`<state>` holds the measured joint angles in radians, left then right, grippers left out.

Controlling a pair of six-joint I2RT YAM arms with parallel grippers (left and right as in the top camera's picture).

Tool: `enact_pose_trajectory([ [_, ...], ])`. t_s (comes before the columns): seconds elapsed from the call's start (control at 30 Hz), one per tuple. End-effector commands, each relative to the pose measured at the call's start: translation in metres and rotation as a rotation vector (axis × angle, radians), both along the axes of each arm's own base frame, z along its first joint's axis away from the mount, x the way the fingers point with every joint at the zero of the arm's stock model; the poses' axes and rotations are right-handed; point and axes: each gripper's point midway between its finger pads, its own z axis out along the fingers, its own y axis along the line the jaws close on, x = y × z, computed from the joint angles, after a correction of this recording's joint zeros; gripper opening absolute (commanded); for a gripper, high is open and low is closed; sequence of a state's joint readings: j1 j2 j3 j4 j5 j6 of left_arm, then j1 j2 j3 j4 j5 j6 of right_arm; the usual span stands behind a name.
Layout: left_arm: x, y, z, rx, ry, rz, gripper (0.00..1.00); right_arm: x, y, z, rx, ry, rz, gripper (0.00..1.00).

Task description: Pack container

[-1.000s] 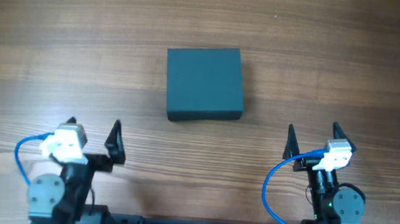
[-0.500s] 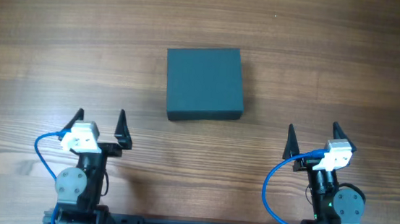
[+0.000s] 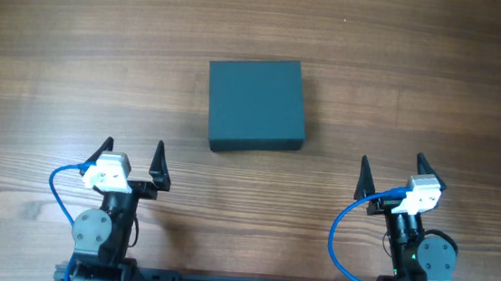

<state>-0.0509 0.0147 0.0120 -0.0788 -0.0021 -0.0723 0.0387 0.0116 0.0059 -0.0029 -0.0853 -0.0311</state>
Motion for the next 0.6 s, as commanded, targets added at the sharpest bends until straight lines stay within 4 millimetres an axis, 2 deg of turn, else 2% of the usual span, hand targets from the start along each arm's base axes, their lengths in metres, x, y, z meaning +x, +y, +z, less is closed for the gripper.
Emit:
enact_pose_trajectory([
  [0.0,-0.0005,-0.0040,-0.0007,0.003,-0.005,-0.022,1.00,-0.0003,-0.0015,0.0029,0.012,-0.012,-0.011,1.00],
  [0.27,-0.0012,-0.0118,-0.0002,0.105,-0.015,-0.075,1.00,-0.0003,-0.0015,0.0029,0.012,-0.012,-0.011,1.00],
  [0.57,-0.0012,-0.0117,-0.0002,0.116,-0.016,-0.075,1.00,-0.0003,-0.0015,0.0029,0.011,-0.012,-0.011,1.00],
])
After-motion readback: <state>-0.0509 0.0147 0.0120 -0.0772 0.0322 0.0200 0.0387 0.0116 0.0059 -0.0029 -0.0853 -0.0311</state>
